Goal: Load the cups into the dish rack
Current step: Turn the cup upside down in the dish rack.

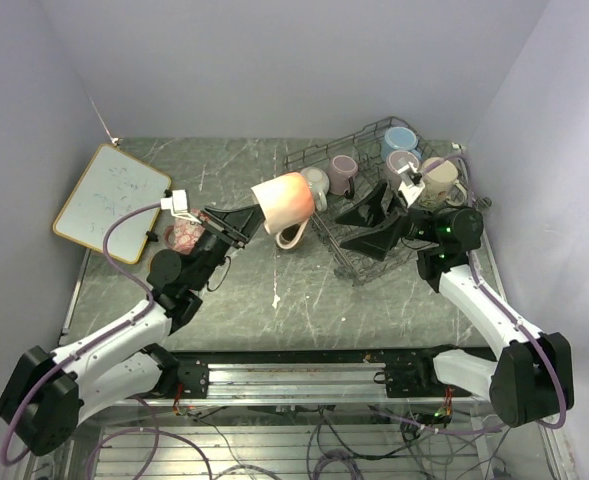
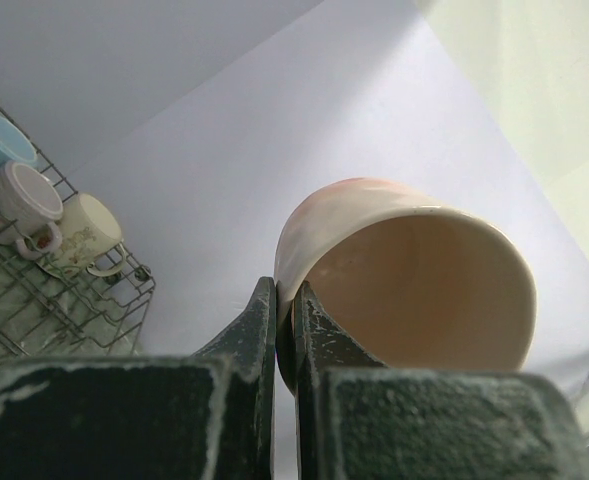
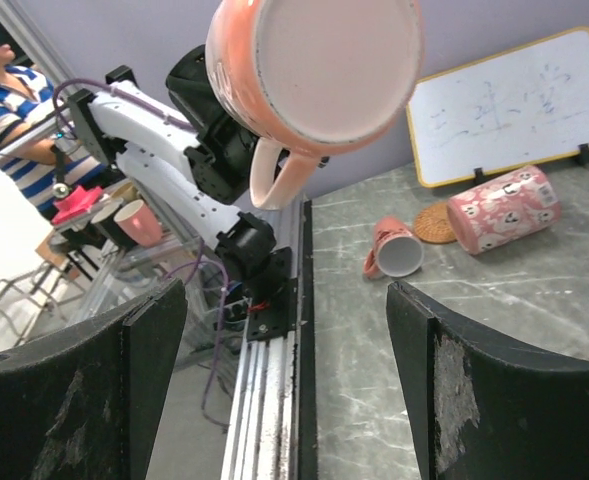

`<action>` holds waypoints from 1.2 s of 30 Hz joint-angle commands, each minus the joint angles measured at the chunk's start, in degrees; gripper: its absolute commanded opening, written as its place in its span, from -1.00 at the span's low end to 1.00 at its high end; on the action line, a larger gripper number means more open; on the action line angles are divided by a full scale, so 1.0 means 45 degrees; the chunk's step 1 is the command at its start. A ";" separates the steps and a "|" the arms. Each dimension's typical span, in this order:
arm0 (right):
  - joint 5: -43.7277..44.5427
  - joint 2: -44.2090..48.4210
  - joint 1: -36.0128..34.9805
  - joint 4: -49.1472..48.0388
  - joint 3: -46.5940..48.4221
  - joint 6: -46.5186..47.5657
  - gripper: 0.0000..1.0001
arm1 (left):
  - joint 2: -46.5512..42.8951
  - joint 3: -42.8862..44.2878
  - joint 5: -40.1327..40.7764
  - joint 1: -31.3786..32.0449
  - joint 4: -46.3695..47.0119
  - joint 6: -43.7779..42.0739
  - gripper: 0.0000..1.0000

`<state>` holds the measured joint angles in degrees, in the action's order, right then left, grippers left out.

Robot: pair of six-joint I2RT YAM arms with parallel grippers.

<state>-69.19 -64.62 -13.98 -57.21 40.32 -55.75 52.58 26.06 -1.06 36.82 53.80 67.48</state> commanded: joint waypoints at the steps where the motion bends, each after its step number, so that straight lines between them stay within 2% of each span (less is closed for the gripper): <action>1: 0.0333 -0.0155 -0.0499 -0.0577 -0.0227 -0.0634 0.61 | 0.0653 0.0140 0.1614 0.0691 0.3629 -0.0276 -0.86; 13: 0.0702 -0.0688 -0.1526 -0.0680 -0.0457 -0.0770 0.57 | 0.3358 0.1001 0.2345 0.2379 0.6107 -0.0725 -0.86; 26: 0.1279 -0.0822 -0.1786 -0.1604 -0.0846 -0.1727 0.53 | 0.5266 0.1484 0.3018 0.3228 0.8184 -0.0949 -0.86; 36: 0.1453 -0.0793 -0.1894 -0.2129 -0.1003 -0.2277 0.37 | 0.6486 0.1976 0.3064 0.3413 0.9057 -0.0856 -0.86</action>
<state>-63.53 -68.31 -21.93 -63.48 36.51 -64.31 81.25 31.62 10.26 51.40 83.31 64.29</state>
